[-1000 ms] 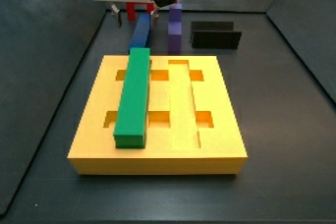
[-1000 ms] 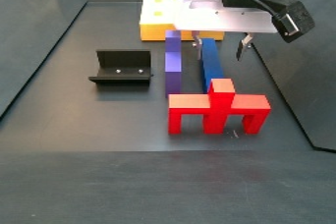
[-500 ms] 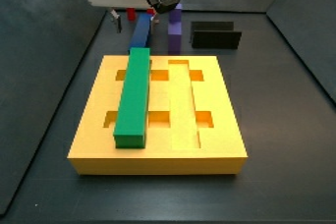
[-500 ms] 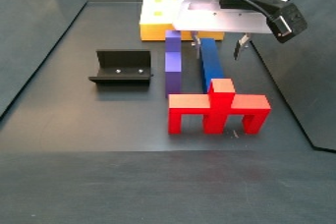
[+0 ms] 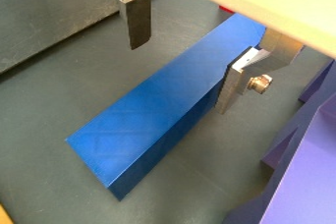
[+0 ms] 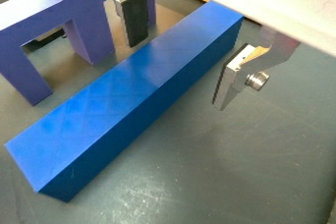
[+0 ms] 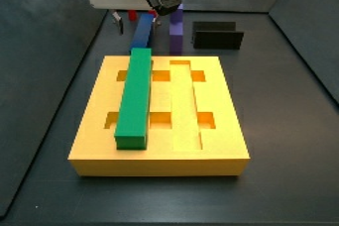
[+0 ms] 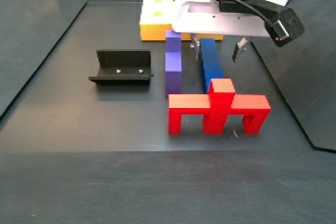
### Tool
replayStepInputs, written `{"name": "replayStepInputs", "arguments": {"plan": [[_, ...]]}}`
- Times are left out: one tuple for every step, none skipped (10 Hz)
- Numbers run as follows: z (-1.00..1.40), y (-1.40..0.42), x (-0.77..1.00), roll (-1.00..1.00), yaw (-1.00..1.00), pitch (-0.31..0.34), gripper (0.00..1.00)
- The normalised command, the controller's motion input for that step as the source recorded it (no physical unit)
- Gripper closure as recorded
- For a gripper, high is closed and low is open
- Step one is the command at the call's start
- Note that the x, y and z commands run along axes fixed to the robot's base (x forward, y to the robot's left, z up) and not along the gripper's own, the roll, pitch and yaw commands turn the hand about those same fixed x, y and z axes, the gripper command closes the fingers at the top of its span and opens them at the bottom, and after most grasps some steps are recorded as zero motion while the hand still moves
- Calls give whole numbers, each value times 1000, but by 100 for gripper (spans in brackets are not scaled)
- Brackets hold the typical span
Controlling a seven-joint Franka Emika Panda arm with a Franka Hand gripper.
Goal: Pick up the blue object. Move up. Move to above the board. Insert the blue object.
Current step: Pick up the blue object.
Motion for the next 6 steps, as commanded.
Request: {"name": "replayStepInputs", "arguments": {"plan": [[269,-183,91,63,-54,17,0],[197,-240,114,94,-63,17,0],[23,-217,126,93,-83,0,0],[-6,-177,157,101,-94,0,0],[-226,-117,180,120,-94,-4,0],[-200,-37,100,130,-97,-4,0]]}}
